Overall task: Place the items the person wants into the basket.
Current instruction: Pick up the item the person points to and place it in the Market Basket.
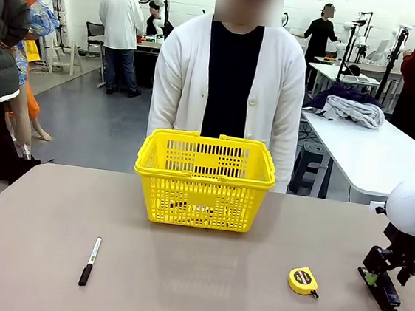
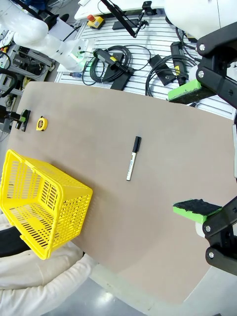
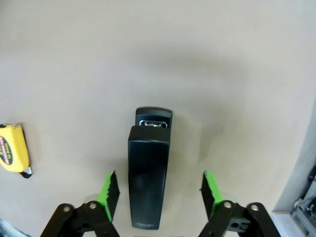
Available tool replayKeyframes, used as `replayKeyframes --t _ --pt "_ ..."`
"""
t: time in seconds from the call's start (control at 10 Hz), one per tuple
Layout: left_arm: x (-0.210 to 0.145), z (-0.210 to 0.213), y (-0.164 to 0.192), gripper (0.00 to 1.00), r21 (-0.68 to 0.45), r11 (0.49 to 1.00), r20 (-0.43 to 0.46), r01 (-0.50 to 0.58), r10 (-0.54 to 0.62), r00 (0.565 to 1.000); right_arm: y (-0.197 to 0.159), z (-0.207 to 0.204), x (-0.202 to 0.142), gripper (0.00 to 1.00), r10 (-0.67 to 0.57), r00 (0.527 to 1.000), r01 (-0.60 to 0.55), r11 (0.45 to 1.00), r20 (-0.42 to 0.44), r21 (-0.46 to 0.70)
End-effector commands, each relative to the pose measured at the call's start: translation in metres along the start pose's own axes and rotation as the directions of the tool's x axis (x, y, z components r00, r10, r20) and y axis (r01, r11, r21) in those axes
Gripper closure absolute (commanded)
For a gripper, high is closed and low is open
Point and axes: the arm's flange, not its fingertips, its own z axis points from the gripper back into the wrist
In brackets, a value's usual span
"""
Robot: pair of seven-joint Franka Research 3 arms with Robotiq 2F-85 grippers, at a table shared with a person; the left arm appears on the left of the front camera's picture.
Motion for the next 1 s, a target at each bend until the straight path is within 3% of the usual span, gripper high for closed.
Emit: replayKeyframes --t 0.0,0.2,0.3,0.5,0.8,0.9 --pt "-0.001 0.001 0.001 0.0 -0.001 1.0 0.02 0.022 -0.022 1.0 0.001 0.001 0.0 1.0 0.007 1.0 -0.006 0.999 -0.023 0.042" --pt "-0.001 0.001 0.001 0.0 -0.001 1.0 0.02 0.022 -0.022 1.0 0.001 0.001 0.001 1.0 0.003 1.0 -0.002 0.999 -0.022 0.041" --pt "-0.001 0.001 0.001 0.0 -0.001 1.0 0.02 0.022 -0.022 1.0 0.001 0.003 0.002 0.85 -0.002 1.0 0.003 0.999 -0.022 0.042" --pt "-0.001 0.001 0.001 0.0 -0.001 1.0 0.02 0.022 -0.022 1.0 0.001 0.01 0.001 1.0 -0.009 1.0 0.01 0.999 -0.008 0.042" --pt "-0.001 0.001 0.001 0.0 -0.001 1.0 0.02 0.022 -0.022 1.0 0.0 0.027 -0.002 1.0 -0.011 1.0 0.012 0.999 -0.008 0.044" --pt "-0.001 0.001 0.001 0.0 -0.001 1.0 0.02 0.022 -0.022 1.0 0.006 0.051 -0.006 0.71 0.017 0.999 -0.015 0.998 -0.047 0.056"
